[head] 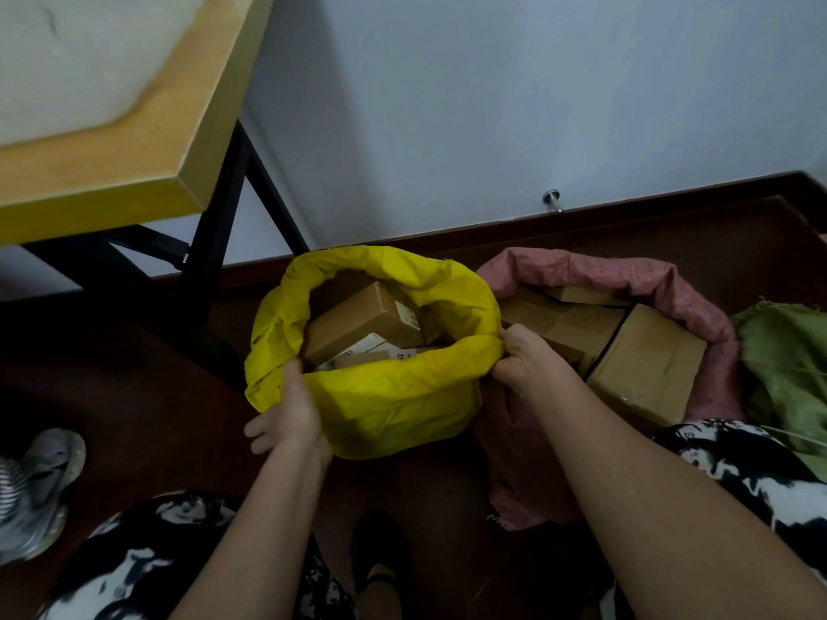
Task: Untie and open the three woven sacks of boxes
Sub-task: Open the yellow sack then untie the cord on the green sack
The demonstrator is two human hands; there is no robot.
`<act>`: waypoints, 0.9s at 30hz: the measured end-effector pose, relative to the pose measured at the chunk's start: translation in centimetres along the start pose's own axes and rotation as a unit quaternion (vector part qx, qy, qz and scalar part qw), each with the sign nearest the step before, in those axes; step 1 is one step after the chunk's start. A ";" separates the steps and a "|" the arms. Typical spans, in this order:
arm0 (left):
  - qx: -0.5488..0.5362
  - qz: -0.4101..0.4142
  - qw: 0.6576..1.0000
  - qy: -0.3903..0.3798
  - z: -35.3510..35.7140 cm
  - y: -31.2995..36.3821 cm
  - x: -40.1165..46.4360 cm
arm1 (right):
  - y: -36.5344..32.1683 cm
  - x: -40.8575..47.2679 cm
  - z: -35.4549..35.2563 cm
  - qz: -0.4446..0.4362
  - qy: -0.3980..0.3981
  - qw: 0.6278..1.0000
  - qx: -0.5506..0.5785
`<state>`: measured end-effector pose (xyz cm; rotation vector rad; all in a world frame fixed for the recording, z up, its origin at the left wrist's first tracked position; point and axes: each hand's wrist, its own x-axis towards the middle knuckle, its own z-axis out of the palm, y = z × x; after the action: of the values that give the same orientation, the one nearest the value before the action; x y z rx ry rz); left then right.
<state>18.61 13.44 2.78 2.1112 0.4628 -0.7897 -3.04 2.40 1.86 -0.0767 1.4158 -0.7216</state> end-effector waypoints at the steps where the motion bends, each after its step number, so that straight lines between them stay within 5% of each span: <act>1: 0.013 0.015 1.000 -0.007 0.0 -0.4 -0.3 | 0.0 -0.4 0.1 0.003 -0.002 1.000 0.007; 7: -0.101 0.001 0.989 -0.110 0.4 -1.2 0.0 | 0.1 1.1 -1.3 0.019 0.011 0.994 0.105; 11: -0.246 -0.091 0.952 -0.154 0.1 -0.1 1.0 | 0.5 0.8 -1.6 -0.043 -0.034 0.983 0.176; 14: -0.367 -0.124 0.908 -0.156 0.2 -0.1 0.7 | 0.9 1.8 -1.7 -0.008 -0.016 0.982 0.188; 17: -0.378 -0.111 0.894 -0.213 0.7 -0.8 0.4 | 0.4 2.9 -1.2 -0.011 0.048 0.978 0.203; 23: -0.284 -0.087 0.931 -0.212 0.7 -0.4 -0.7 | -0.4 0.1 0.7 -0.195 0.033 0.979 -0.045; 27: -0.246 -0.037 0.955 -0.163 0.6 -0.3 -0.7 | 0.3 -0.3 0.2 -0.242 0.054 0.915 -0.317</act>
<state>17.65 13.09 2.79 1.4791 0.5012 -0.9344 -2.75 2.77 1.99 -0.9356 1.7146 -0.6404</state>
